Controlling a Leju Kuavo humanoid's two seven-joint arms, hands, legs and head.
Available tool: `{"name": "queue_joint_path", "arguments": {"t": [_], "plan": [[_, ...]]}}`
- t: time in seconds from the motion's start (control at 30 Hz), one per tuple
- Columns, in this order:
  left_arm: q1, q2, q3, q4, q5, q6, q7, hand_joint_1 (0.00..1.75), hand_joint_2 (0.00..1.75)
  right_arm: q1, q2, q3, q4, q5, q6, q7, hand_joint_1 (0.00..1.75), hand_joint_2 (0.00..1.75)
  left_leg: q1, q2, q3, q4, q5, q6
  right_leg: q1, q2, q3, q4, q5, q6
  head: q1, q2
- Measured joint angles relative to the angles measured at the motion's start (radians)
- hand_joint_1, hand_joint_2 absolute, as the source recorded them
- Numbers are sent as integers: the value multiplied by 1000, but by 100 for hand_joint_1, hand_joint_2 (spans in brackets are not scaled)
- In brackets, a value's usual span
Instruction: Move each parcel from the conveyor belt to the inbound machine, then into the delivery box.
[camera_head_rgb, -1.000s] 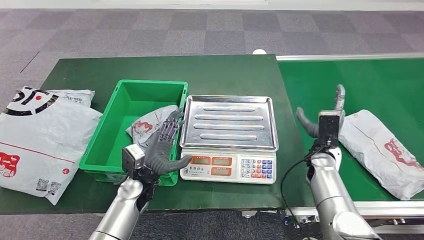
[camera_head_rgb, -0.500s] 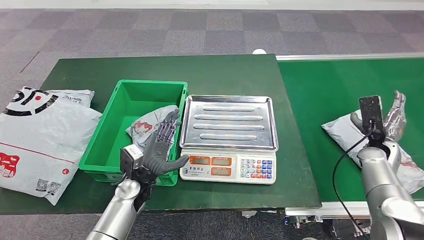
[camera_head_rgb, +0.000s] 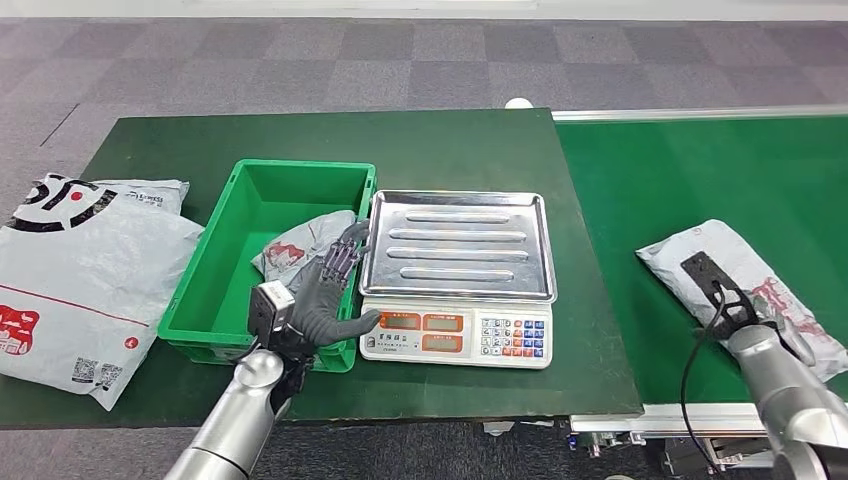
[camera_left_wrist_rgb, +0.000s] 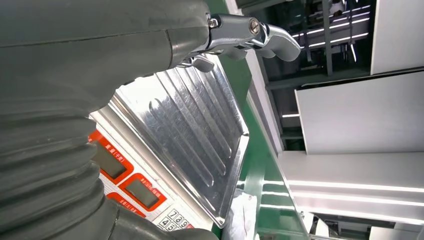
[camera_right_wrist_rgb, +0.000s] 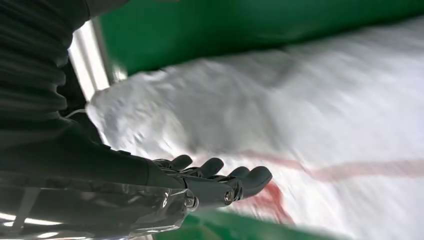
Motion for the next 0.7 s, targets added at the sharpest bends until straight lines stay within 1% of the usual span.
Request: {"name": "queue_joint_path", "arguments": {"t": [0.07,0.17,0.7], "plan": [[-9,-3,0,16,0,-1,0,0,175,10,-8,13,7,3,30,15,0,175,0,0,0,0,0,0,0,0,0,0,0,0,0,0],[-18,-6,0,33,0,-1,0,0,175,21,-15,19,14,-3,44,21,0,175,0,0,0,0,-1,1,0,0,0,0,0,0,0,0],[-32,-13,0,62,0,-1,0,0,175,32,-22,19,25,-6,45,21,0,175,0,0,0,0,-1,1,0,0,1,0,0,0,0,0]]}}
